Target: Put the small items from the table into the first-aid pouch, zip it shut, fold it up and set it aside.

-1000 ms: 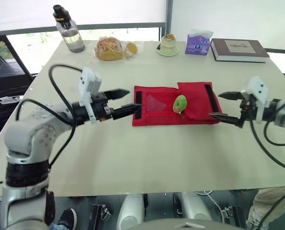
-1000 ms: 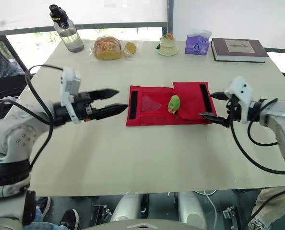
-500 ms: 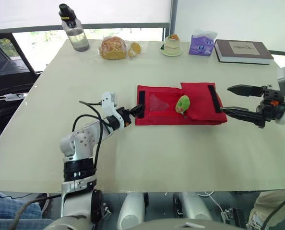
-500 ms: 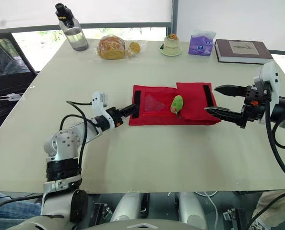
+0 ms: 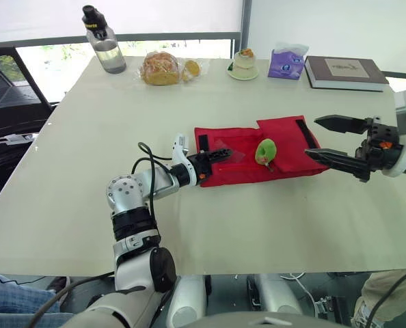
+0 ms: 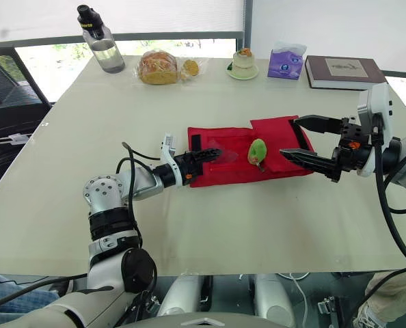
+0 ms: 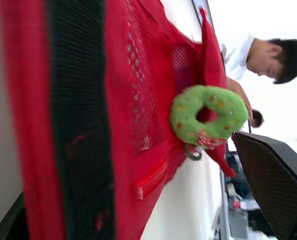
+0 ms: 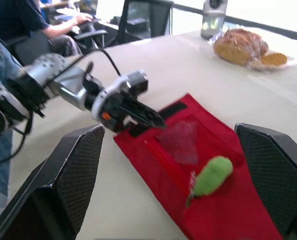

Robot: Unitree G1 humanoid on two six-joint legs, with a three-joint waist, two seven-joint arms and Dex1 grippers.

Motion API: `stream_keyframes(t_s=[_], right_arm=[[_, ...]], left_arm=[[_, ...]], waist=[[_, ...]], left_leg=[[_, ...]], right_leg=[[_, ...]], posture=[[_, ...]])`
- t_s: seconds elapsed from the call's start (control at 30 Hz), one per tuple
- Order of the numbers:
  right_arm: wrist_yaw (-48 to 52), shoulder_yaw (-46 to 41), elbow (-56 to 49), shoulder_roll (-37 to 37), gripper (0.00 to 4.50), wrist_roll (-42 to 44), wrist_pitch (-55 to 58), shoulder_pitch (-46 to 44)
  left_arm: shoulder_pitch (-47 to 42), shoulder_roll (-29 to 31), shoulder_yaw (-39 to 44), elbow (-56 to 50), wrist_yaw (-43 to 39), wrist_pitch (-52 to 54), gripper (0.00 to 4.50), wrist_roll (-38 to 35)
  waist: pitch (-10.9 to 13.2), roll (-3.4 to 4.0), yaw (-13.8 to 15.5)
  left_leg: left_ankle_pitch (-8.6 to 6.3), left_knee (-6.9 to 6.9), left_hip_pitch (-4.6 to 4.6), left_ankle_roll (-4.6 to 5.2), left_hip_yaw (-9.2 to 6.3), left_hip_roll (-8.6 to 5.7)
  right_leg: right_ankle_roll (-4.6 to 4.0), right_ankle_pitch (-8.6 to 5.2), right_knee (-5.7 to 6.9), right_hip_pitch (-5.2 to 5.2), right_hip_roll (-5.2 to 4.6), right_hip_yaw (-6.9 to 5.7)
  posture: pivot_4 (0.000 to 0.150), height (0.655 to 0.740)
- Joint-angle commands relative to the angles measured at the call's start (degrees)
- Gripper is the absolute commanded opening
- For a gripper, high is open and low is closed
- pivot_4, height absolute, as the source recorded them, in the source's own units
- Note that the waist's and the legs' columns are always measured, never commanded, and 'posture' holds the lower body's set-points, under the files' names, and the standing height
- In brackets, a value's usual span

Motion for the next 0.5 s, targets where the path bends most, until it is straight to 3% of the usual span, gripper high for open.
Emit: stream_keyframes(t_s=[0.03,0.07,0.13,0.33,0.5], right_arm=[[-0.3,-1.0,-1.8,0.3,4.5,3.1,-0.2,-2.3],[-0.3,-0.7,-1.8,0.4,4.5,3.5,-0.1,-2.7],[-0.4,-0.1,-1.7,0.4,4.5,3.5,-0.1,-3.2],[0.0,1.7,-0.7,0.5,4.5,2.0,-1.4,-3.8],[0.2,2.4,-0.3,0.8,4.5,1.4,-1.9,-4.1]], left_arm=[[0.0,-0.5,1.2,-0.1,0.8,0.8,3.96,-1.6],[0.1,-0.7,1.4,-0.1,1.0,1.1,3.77,-1.9],[0.4,-0.9,2.0,-0.3,1.5,1.3,2.97,-2.2],[0.9,-0.7,3.8,-0.7,2.4,0.9,0.03,-3.5],[2.2,0.8,3.2,-1.9,0.6,2.0,0.03,-4.9]], waist=[[0.0,0.0,0.0],[0.0,0.0,0.1],[0.0,0.0,0.2],[0.0,0.0,0.3],[0.0,0.0,0.2]], left_leg=[[0.0,-0.01,0.0,0.0,-0.01,0.0],[0.0,-0.01,-0.01,0.0,0.01,0.0],[0.0,-0.01,-0.02,0.0,0.01,-0.01],[0.0,0.0,-0.03,0.0,0.02,-0.02],[0.0,-0.01,-0.03,0.0,0.01,-0.02]], right_leg=[[0.0,0.0,0.0,0.0,0.01,0.0],[-0.01,0.0,-0.01,-0.01,0.01,-0.03],[-0.01,0.0,-0.03,-0.01,-0.01,-0.01],[-0.01,0.0,-0.04,0.0,-0.06,0.0],[-0.02,0.0,-0.04,-0.01,-0.05,0.0]], posture=[[0.15,0.74],[0.15,0.74],[0.15,0.74],[0.15,0.74],[0.15,0.74]])
